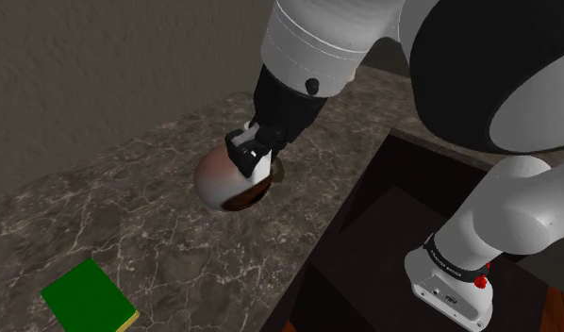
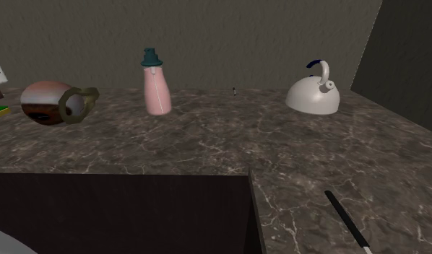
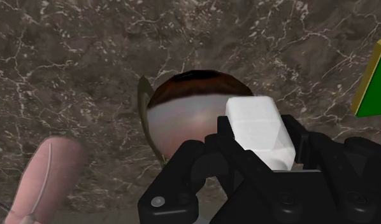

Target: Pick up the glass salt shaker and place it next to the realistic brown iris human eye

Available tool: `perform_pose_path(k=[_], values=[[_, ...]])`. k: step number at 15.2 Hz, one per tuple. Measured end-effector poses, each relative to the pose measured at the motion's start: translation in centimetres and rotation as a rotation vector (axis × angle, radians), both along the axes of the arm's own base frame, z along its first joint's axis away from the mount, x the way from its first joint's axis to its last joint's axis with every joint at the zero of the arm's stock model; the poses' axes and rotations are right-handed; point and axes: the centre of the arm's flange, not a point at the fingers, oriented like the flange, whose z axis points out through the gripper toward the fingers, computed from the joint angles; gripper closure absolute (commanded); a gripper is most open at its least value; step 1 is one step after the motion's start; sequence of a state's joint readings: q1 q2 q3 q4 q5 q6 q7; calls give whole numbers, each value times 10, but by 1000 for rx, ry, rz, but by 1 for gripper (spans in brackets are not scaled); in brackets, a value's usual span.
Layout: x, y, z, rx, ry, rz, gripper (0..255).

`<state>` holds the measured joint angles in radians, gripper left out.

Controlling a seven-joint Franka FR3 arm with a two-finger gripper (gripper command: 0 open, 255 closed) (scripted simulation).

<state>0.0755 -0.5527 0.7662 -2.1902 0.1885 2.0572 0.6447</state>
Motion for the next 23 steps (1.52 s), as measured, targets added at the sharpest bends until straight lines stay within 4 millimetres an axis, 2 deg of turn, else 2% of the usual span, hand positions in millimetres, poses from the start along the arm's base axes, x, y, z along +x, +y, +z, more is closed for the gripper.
perform_pose_path(k=[23], values=[[-2, 0, -123, 0, 0, 0, 255]])
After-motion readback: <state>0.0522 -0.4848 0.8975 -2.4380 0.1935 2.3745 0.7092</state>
